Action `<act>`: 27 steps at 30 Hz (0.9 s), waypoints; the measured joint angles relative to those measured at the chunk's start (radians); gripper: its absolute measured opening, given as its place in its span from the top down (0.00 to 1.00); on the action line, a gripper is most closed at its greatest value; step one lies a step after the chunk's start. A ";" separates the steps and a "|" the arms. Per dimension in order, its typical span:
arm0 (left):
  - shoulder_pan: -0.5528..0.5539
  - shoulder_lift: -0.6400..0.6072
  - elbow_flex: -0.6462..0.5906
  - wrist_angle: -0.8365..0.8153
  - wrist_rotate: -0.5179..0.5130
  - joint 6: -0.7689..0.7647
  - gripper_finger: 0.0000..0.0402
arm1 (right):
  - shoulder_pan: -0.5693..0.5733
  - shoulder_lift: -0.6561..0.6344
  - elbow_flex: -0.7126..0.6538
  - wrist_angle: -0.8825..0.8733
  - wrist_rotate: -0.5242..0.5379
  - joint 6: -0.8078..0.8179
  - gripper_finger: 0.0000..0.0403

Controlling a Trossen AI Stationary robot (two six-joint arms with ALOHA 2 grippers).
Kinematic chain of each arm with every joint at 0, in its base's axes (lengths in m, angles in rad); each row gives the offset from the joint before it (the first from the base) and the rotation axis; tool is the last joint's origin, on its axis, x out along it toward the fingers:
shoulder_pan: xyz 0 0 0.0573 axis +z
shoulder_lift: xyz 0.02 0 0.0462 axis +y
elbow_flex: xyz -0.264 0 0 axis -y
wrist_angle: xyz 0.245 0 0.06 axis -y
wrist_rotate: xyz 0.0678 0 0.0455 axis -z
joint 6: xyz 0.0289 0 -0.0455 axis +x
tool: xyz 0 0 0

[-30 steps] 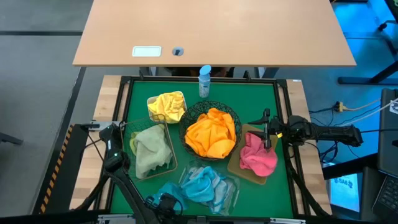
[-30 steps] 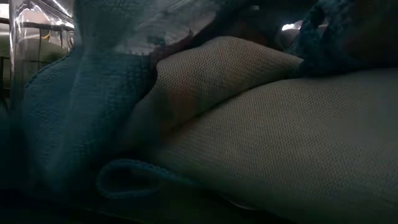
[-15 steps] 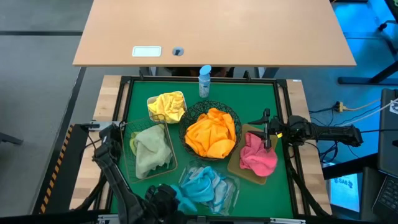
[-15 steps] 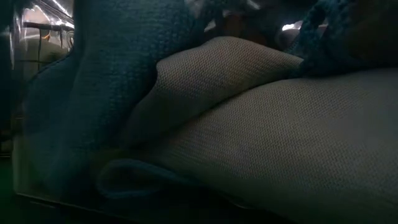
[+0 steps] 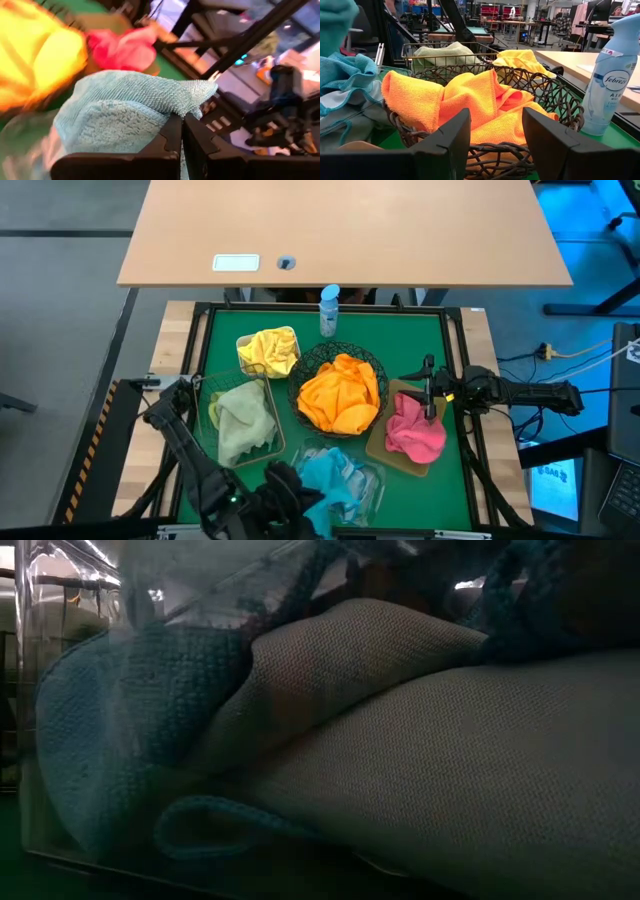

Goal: Sort microfiber towel by color & place in baskets
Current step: Put the blue towel into the transparent bin

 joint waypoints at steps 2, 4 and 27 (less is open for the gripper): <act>0.021 0.000 0.000 0.077 0.000 0.100 1.00 | 0.000 0.000 0.000 0.000 0.000 0.000 0.56; 0.043 0.000 0.000 0.144 -0.001 0.192 1.00 | 0.000 0.000 0.000 0.000 0.000 0.000 0.56; 0.123 0.152 -0.001 0.049 0.047 0.358 1.00 | 0.000 0.000 0.000 0.000 0.000 0.000 0.56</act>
